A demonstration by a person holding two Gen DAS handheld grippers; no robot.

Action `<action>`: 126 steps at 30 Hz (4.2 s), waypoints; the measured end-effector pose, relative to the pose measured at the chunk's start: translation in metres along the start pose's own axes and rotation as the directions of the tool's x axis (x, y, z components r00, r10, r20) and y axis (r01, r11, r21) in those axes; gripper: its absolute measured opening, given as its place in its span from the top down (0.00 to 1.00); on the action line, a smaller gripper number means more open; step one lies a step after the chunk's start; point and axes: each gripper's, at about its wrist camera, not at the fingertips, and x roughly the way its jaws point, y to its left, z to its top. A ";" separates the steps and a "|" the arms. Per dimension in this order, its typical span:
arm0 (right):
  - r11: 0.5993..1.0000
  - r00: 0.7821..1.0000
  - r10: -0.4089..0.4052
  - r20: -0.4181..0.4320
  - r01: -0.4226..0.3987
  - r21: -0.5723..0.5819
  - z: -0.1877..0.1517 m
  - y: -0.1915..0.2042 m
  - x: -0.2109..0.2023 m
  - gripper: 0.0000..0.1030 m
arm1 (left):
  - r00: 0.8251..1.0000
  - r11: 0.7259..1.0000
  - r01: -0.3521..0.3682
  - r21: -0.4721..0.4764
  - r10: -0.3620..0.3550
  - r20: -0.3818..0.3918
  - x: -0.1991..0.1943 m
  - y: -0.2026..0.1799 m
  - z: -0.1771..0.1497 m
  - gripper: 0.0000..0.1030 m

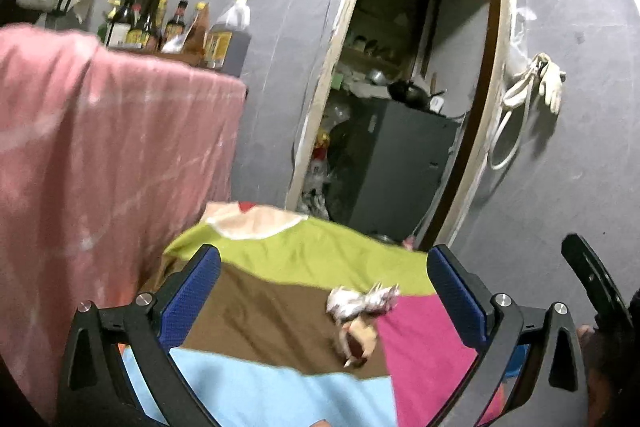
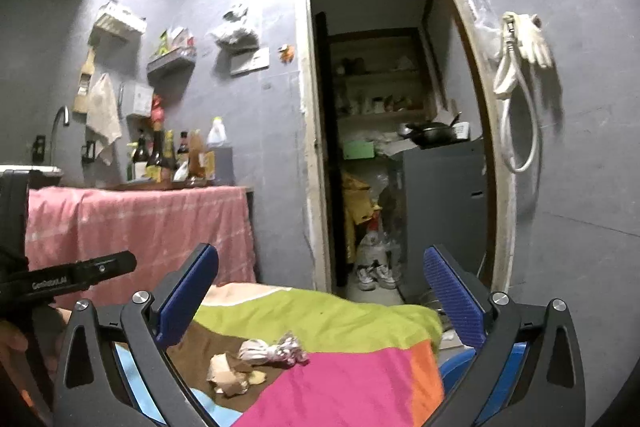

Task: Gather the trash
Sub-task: 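Grasp the white paper strip with the left tool while the right tool grasps the yellow chip, then carry both items over the blue bucket and open both tools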

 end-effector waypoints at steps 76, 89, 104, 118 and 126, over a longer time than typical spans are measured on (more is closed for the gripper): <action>0.969 0.755 0.196 -0.626 -0.247 0.005 -0.116 0.026 0.134 0.38 | 0.872 0.975 0.031 -0.219 -0.133 -0.471 0.093 0.032 -0.054 0.99; 0.938 0.652 0.214 -0.727 -0.346 -0.035 -0.133 0.058 0.159 0.70 | 0.888 0.979 0.017 -0.203 -0.109 -0.447 0.078 0.041 -0.048 0.99; 0.966 0.817 0.197 -0.542 -0.257 -0.037 -0.096 0.036 0.100 0.79 | 0.937 0.993 0.061 -0.099 -0.091 -0.336 0.057 0.008 -0.041 0.98; 0.987 0.939 0.110 -0.325 -0.142 -0.076 -0.026 -0.002 0.038 0.79 | 0.975 0.989 -0.015 0.150 0.048 -0.218 0.050 -0.073 -0.024 0.98; 0.986 0.920 0.141 -0.365 -0.162 -0.028 -0.050 -0.005 0.037 0.79 | 0.946 0.985 -0.095 0.141 0.133 -0.294 0.061 -0.042 -0.047 0.98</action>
